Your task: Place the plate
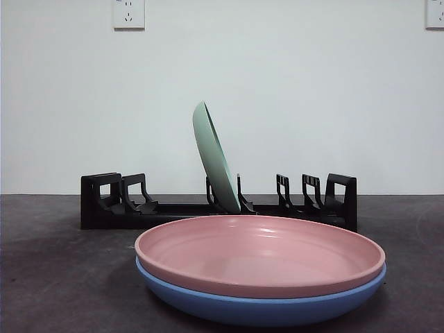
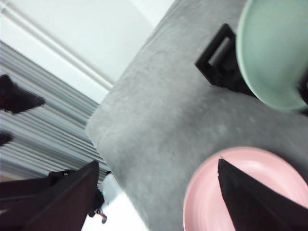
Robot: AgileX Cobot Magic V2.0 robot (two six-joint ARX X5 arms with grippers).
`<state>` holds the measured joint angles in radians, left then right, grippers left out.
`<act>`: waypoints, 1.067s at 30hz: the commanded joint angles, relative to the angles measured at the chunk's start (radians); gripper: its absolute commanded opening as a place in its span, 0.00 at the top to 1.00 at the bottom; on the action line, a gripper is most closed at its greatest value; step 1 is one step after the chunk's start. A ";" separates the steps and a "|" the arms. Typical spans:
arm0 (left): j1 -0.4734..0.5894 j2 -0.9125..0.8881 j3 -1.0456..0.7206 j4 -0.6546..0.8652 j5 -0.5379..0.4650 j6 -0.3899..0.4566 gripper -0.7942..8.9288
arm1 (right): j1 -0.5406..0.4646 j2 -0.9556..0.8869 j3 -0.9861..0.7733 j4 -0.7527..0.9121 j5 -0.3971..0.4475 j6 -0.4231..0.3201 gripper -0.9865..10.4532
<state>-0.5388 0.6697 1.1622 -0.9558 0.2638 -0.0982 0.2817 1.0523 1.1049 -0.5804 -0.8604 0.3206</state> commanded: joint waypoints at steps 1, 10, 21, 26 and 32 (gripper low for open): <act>-0.004 -0.027 0.019 -0.004 -0.002 0.035 0.50 | 0.035 0.116 0.072 0.047 -0.003 0.022 0.57; -0.004 -0.106 0.019 -0.062 -0.002 0.030 0.50 | 0.099 0.503 0.354 0.057 0.005 0.018 0.57; -0.004 -0.119 0.019 -0.126 -0.001 -0.023 0.50 | 0.128 0.828 0.668 0.063 0.107 -0.046 0.57; -0.004 -0.124 0.019 -0.129 -0.001 -0.038 0.50 | 0.129 0.892 0.686 0.086 0.135 -0.047 0.57; -0.004 -0.124 0.019 -0.129 -0.001 -0.045 0.50 | 0.138 0.946 0.686 0.115 0.128 -0.047 0.57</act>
<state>-0.5388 0.5426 1.1622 -1.0958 0.2638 -0.1352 0.4095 1.9743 1.7649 -0.4782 -0.7296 0.2871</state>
